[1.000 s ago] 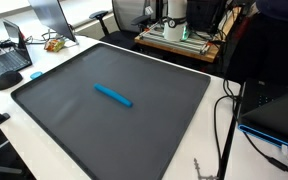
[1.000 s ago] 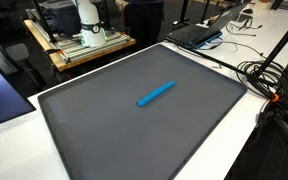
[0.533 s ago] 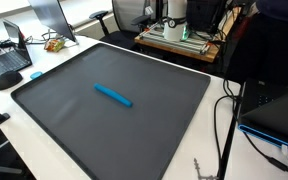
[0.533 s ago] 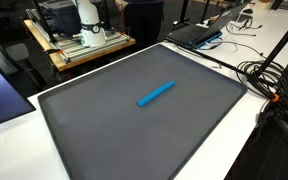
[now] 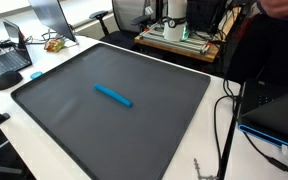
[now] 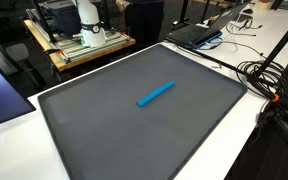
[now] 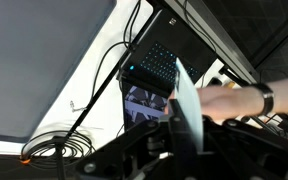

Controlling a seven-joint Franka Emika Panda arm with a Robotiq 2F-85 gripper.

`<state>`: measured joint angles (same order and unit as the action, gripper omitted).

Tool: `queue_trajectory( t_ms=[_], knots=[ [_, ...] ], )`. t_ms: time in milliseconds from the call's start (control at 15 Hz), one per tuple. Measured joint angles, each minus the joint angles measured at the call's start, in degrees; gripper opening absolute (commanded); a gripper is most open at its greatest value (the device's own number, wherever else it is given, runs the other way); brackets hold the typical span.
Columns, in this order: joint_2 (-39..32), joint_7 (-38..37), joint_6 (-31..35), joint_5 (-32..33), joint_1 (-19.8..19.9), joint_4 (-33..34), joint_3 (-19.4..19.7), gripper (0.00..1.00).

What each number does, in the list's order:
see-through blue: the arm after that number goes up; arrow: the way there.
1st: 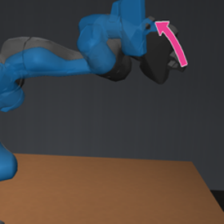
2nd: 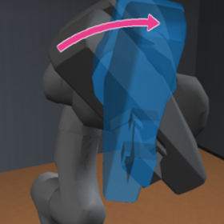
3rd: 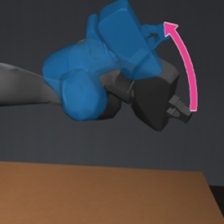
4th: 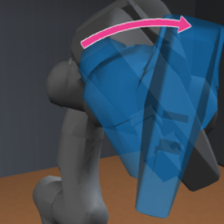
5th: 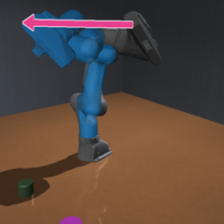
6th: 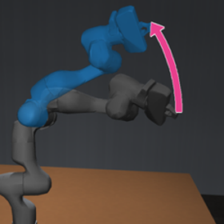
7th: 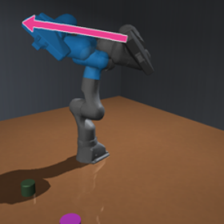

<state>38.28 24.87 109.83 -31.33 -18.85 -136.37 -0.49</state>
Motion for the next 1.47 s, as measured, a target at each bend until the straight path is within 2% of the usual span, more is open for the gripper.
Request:
queue_trajectory(
  t_ms=[267, 533, 667, 867, 1200, 1467],
  knots=[
    [-2.32, -4.67, 2.7, 0.99, 3.26, 0.07, -0.75, 0.01],
    [-8.48, -12.98, 10.66, 7.25, 7.53, 1.07, -4.13, 0.01],
    [-12.06, -18.41, 13.43, 12.38, 9.45, 2.58, -6.01, 0.01],
    [-17.04, -26.32, 13.95, 22.24, 12.66, 5.76, -7.79, 0.01],
    [-23.72, -37.44, 13.77, 40.08, 17.88, 9.14, -8.18, 0.01],
    [-27.62, -45.64, 13.73, 46.24, 18.74, 9.02, -8.31, 0.04]
  ],
)
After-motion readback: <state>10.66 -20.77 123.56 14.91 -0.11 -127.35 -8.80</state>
